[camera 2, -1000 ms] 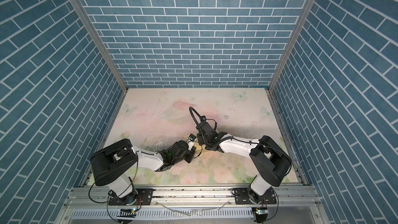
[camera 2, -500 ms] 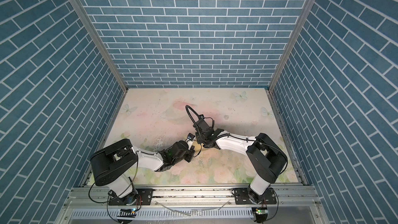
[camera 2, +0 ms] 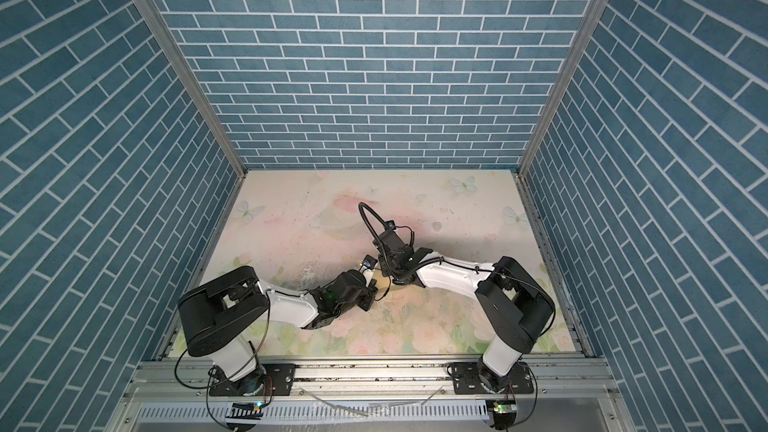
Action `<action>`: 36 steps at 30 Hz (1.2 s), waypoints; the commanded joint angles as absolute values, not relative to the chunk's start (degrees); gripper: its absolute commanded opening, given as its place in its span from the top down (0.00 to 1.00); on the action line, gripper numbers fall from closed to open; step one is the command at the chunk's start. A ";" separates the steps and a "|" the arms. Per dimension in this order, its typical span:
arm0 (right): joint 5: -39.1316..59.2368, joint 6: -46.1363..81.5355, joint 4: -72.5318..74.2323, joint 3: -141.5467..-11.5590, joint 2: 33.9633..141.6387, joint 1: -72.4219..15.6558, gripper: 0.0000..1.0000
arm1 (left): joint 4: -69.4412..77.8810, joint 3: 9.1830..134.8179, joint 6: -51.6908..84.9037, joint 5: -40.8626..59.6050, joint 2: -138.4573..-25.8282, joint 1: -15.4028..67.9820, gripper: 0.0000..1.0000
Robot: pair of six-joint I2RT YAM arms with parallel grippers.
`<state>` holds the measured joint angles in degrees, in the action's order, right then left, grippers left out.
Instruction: Place the letter into the envelope and seal it
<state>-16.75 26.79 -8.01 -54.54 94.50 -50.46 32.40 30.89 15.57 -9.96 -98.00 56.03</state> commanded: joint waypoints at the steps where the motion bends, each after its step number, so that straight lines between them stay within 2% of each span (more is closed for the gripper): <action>1: -20.17 26.81 -13.35 -54.01 94.93 -49.33 1.00 | 26.46 31.12 14.15 -8.90 -100.02 56.39 1.00; 36: -20.62 27.77 -15.06 -46.72 89.13 -42.72 1.00 | 24.46 32.83 13.82 -7.66 -101.38 56.42 1.00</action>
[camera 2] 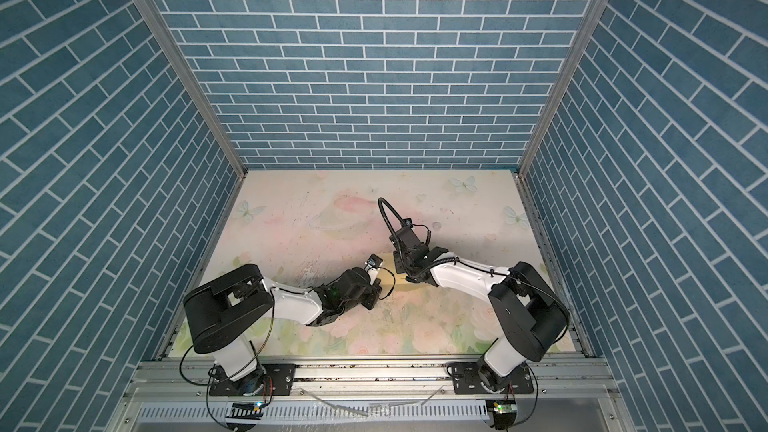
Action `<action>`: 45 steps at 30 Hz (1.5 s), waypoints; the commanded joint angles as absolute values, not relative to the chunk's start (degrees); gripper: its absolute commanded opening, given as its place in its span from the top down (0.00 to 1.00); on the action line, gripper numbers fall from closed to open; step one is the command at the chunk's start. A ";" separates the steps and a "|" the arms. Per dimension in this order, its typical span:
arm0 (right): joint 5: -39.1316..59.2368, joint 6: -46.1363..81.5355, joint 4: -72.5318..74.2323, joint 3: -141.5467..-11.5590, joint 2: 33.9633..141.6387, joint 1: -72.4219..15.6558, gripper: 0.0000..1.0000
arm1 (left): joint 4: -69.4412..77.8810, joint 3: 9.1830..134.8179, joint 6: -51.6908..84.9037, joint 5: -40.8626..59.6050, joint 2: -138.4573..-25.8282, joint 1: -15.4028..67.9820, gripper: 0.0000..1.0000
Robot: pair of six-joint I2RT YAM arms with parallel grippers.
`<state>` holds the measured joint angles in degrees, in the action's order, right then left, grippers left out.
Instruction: Place the letter into the envelope and seal it
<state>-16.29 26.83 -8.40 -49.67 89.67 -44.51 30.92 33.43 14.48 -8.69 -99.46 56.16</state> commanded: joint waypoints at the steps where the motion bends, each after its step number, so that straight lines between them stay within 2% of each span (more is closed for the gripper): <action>1: -20.24 27.77 -14.80 -46.65 89.02 -42.74 1.00 | 24.37 32.91 13.65 -7.47 -101.28 56.37 1.00; 6: -15.02 26.56 -11.63 -46.67 89.92 -42.73 1.00 | 24.38 34.17 14.15 -6.29 -97.67 55.36 1.00; 14: -10.35 23.41 -8.43 -46.77 90.93 -42.78 1.00 | 25.64 38.48 20.47 11.09 -92.80 45.14 1.00; 28: -8.08 20.06 -6.28 -47.48 91.81 -44.21 1.00 | 18.46 47.46 29.59 21.92 -103.23 43.33 1.00; 36: -8.80 20.04 -6.54 -47.29 91.58 -44.74 1.00 | 12.71 52.17 33.55 22.29 -108.31 43.33 1.00; 45: -11.66 20.04 -9.78 -46.98 90.42 -44.65 1.00 | 1.05 54.46 35.24 14.87 -109.98 43.33 1.00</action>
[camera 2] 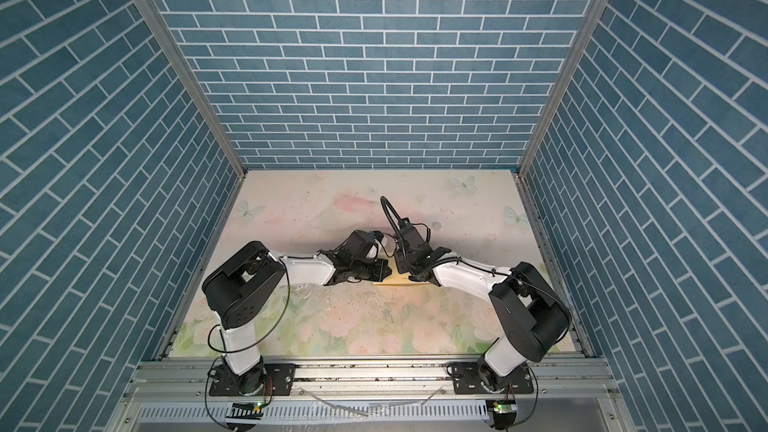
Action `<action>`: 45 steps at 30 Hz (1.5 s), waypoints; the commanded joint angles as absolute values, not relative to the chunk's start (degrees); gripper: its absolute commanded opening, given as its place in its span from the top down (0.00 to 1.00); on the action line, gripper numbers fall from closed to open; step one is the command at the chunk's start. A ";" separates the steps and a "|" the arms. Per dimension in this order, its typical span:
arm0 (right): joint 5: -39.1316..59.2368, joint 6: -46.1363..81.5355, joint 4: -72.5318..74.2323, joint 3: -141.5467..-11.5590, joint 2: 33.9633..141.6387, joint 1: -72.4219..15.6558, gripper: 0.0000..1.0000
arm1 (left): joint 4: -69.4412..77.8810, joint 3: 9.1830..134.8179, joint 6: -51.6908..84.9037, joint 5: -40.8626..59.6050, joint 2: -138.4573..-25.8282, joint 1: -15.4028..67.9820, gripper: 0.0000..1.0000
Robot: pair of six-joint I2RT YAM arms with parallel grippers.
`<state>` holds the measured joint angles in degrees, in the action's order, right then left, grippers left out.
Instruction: Place the letter into the envelope and seal it
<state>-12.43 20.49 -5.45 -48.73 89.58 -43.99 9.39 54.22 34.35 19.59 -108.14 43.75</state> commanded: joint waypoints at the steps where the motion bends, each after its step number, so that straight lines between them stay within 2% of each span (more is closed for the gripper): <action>1: -12.03 19.96 -10.22 -47.00 90.38 -44.65 1.00 | 0.04 54.60 35.33 14.01 -110.10 43.33 1.00; 12: -15.27 19.86 -14.08 -46.07 89.20 -43.67 1.00 | -4.55 54.40 36.28 9.32 -111.22 43.33 1.00; 36: -19.84 20.63 -18.23 -41.51 84.39 -40.30 1.00 | -5.63 54.01 36.65 7.65 -112.29 43.59 1.00; 45: -17.61 20.28 -15.45 -44.39 81.61 -40.08 1.00 | -4.75 53.70 36.56 7.82 -112.15 43.77 1.00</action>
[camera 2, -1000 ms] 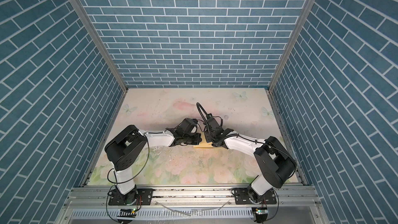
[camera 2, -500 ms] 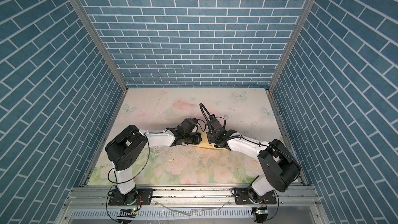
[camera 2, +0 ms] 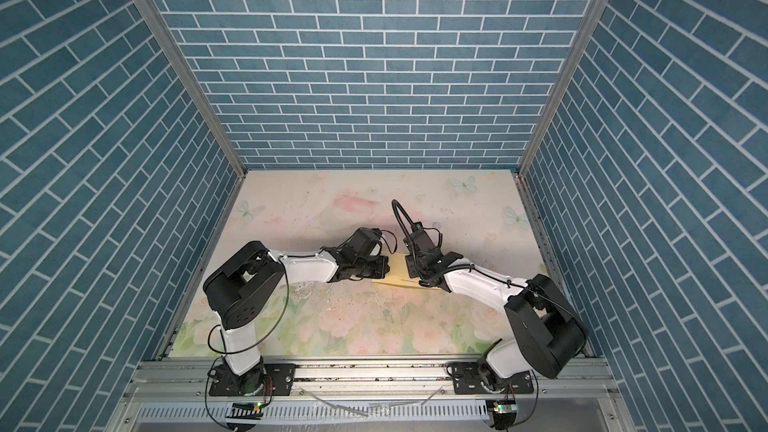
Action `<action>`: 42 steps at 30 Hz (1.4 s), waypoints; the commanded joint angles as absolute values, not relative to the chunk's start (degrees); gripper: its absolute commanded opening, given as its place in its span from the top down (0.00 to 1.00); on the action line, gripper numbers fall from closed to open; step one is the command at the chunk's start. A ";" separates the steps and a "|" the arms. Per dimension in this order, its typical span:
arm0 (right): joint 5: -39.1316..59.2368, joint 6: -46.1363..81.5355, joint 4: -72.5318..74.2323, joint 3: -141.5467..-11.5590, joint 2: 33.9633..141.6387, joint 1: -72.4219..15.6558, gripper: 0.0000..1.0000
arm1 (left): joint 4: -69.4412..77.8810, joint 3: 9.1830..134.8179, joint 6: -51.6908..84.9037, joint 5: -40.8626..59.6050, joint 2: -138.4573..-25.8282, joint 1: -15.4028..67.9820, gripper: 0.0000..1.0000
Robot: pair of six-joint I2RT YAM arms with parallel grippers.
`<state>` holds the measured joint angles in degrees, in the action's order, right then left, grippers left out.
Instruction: Place the letter into the envelope and seal it
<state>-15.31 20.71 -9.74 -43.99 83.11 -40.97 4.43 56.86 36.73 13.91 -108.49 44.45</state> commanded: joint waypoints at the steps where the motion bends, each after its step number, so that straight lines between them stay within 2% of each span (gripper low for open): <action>1: -17.23 20.43 -14.49 -44.76 81.12 -40.16 1.00 | -4.54 53.72 36.56 7.91 -112.28 43.85 1.00; 9: -16.02 21.23 -8.98 -46.83 79.31 -42.46 1.00 | -4.37 54.14 36.30 8.26 -112.85 44.04 1.00; 21: -16.01 21.19 -7.38 -52.32 87.97 -48.76 1.00 | -3.69 53.59 36.39 8.44 -112.76 44.03 1.00; 31: -16.28 22.06 -7.03 -50.12 90.57 -49.28 1.00 | -2.99 53.09 36.63 8.43 -112.68 44.03 1.00; 42: -18.54 21.62 -12.52 -46.22 88.25 -47.94 1.00 | -3.25 53.26 36.74 8.30 -112.93 44.06 1.00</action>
